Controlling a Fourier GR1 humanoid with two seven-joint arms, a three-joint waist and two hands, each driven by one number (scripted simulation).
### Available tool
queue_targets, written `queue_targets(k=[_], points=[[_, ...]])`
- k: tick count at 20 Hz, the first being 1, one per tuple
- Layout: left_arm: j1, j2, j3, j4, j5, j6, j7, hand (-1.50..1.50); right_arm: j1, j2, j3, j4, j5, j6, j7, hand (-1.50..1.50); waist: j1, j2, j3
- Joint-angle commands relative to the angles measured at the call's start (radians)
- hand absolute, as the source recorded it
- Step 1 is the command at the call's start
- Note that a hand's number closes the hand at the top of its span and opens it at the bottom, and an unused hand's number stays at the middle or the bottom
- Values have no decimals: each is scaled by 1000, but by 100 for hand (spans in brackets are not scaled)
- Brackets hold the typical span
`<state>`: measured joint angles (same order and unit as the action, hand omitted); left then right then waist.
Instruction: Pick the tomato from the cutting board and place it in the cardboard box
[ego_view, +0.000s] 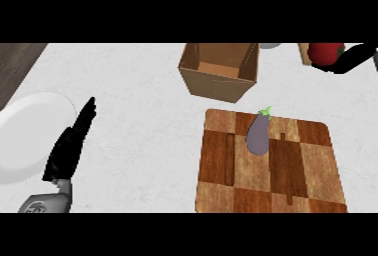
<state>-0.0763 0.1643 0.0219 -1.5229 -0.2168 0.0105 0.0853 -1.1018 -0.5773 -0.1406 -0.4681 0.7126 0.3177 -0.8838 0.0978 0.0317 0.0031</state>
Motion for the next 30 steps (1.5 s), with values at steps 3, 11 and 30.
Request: queue_targets(k=[3,11,30], points=[[-21,-13,7,9,5,9,25,0,-133,0,-14,90,-57,178,-127,150,-23,-5,-1],[31,44,49,-25,40,-40,8,0,-271,203,39,138,-43,89,64,150,-38,-18,-4],[55,-1,4,-78,-2,-8,27,0,-321,490,105,343,61,-105,312,-150,-21,-7,-3]])
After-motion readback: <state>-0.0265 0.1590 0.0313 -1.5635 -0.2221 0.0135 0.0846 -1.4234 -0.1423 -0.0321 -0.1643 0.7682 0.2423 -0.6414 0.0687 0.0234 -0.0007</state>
